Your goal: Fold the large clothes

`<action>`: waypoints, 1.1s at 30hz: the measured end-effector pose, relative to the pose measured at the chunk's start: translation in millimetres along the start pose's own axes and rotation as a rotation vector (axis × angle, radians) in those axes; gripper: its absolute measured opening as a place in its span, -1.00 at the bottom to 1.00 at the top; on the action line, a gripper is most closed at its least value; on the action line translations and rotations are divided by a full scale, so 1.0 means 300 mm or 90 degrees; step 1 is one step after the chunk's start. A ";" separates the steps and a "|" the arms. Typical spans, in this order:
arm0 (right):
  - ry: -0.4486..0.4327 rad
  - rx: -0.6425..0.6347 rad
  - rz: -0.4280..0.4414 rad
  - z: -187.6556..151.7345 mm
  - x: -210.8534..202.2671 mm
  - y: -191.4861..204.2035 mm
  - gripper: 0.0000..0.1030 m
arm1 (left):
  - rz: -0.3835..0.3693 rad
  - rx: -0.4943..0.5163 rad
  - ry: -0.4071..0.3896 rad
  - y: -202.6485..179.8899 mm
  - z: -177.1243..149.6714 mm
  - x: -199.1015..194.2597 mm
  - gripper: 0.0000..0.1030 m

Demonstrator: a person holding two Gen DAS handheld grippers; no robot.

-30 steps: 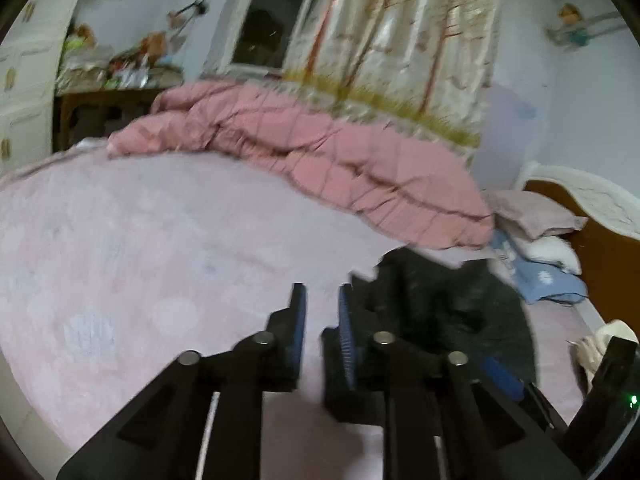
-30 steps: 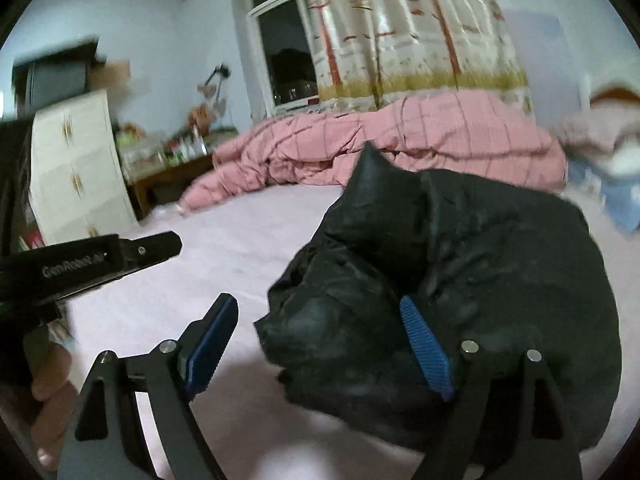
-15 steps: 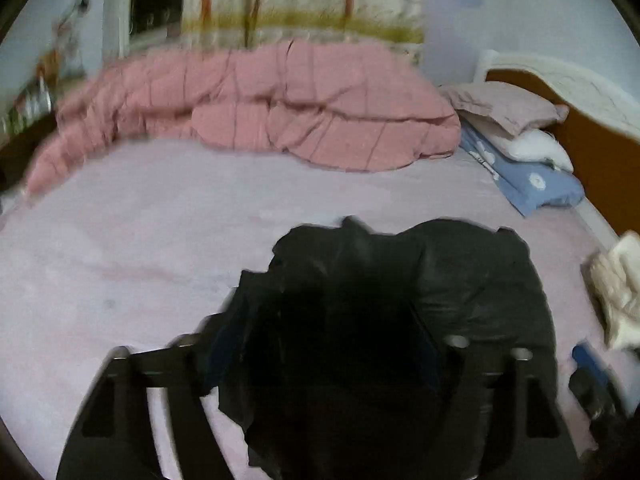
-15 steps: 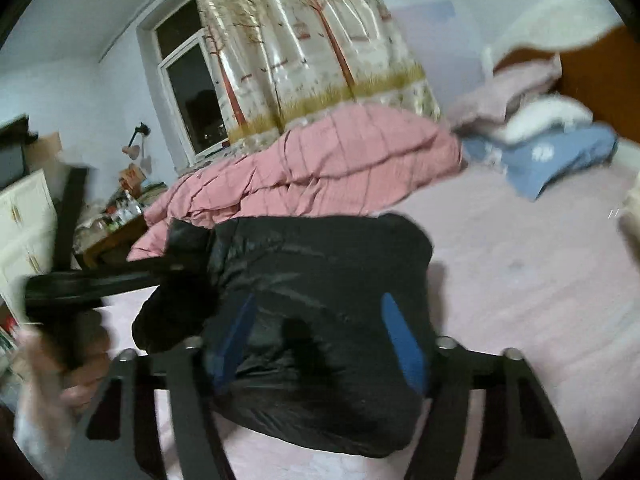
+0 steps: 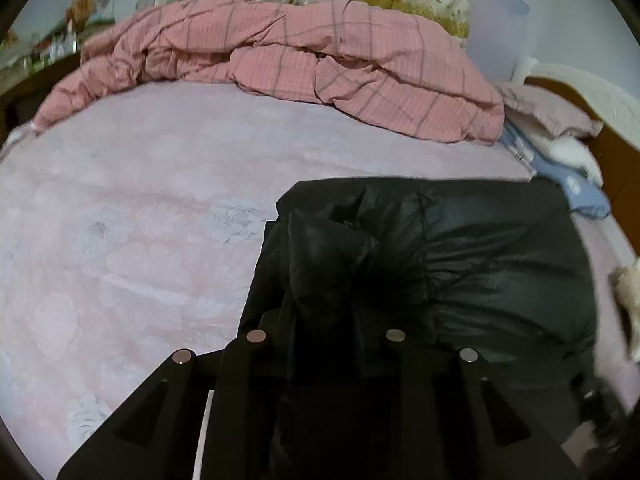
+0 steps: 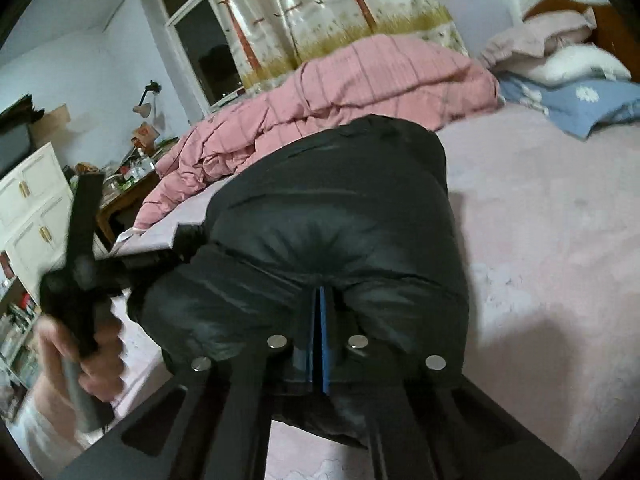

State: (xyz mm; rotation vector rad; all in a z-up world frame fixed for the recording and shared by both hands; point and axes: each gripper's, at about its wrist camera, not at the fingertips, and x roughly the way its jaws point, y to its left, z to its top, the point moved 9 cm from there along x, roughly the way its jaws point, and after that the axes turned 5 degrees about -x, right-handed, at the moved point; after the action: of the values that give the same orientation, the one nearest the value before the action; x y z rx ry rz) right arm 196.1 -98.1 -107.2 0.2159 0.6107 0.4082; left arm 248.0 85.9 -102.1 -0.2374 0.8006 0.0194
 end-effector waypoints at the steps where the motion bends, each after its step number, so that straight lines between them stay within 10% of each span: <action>1: 0.006 -0.004 -0.006 0.002 0.010 0.000 -1.00 | 0.009 0.006 -0.006 -0.002 -0.009 0.008 -0.53; 9: -0.025 -0.035 -0.024 0.229 -0.089 0.065 -1.00 | 0.041 0.086 -0.050 -0.018 0.034 -0.057 -0.60; 16: 0.233 0.036 -0.010 0.216 0.269 -0.021 -1.00 | 0.039 0.009 0.006 0.064 0.014 0.019 -0.56; 25: 0.299 -0.001 -0.022 0.103 0.374 -0.048 -1.00 | 0.050 0.011 0.009 0.069 -0.014 0.031 -0.54; 29: 0.299 0.003 -0.031 0.115 0.377 -0.048 -1.00 | 0.074 0.014 -0.243 0.057 0.102 -0.303 -0.76; 33: 0.303 0.006 -0.034 0.113 0.368 -0.051 -1.00 | -0.012 0.064 -0.184 -0.053 0.160 -0.376 -0.81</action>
State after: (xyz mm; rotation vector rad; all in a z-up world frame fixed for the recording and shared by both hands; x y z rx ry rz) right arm 302.9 -66.6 -141.4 0.1090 1.0839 0.4079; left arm 205.1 89.1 13.6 -0.1425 0.5096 -0.0046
